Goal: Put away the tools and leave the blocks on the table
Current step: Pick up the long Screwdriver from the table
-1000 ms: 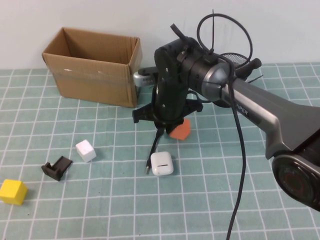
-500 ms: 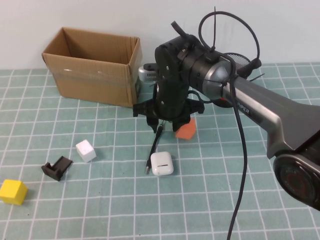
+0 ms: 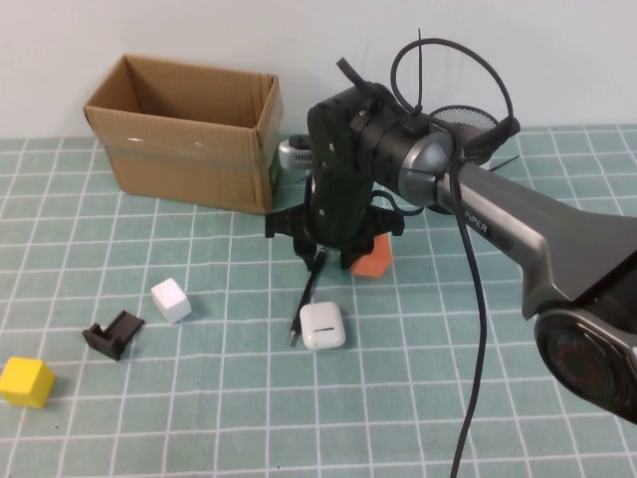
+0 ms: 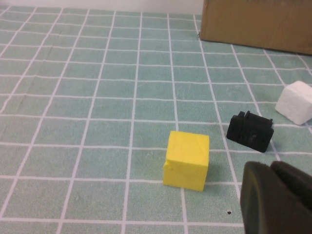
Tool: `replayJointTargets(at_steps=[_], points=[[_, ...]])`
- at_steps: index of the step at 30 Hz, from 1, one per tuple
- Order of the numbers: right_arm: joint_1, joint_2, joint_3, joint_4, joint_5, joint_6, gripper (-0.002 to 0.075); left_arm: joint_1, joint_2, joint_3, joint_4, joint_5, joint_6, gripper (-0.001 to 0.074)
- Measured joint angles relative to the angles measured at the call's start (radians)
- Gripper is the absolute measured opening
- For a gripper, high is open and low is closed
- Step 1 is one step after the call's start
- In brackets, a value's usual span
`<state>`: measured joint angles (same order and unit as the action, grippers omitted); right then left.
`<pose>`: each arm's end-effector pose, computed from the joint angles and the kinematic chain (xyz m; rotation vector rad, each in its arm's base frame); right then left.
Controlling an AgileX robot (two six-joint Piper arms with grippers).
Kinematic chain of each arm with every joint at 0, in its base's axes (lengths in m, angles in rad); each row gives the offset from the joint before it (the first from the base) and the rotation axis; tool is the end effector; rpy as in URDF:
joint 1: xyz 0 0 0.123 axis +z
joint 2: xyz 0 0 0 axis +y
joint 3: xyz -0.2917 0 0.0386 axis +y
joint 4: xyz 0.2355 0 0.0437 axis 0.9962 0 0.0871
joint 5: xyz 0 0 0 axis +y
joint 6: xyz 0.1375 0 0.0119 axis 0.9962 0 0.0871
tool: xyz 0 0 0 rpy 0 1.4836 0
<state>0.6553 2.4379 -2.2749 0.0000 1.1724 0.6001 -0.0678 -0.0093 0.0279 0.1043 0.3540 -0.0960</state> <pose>0.4206 0.3233 0.1563 -0.0791 2.8667 0.2741 0.0768 -0.0002 0.1595 0.0395 1.8538 -0.0124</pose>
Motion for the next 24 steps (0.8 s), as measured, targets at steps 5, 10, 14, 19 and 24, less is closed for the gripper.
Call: replayJointTargets(at_steps=[5,10,14,19,24], points=[[0.006,-0.041,0.0,0.015,-0.002,-0.054,0.0106,0.0,0.0,0.0,0.0,0.0,0.0,-0.0004],[0.006,0.004,-0.002,0.029,-0.032,-0.088,0.0059,0.0,0.0,0.0,0.0,0.0,0.0,-0.0004],[0.013,0.005,-0.005,0.045,-0.051,-0.113,-0.0007,0.0,0.0,0.0,0.0,0.0,0.0,-0.0004],[0.022,0.001,-0.011,0.054,-0.05,-0.131,-0.0006,0.0,0.0,0.0,0.0,0.0,0.0,-0.0004],[0.026,-0.053,-0.011,0.076,-0.052,-0.207,-0.0006,0.0,0.0,0.0,0.0,0.0,0.0,-0.0004]])
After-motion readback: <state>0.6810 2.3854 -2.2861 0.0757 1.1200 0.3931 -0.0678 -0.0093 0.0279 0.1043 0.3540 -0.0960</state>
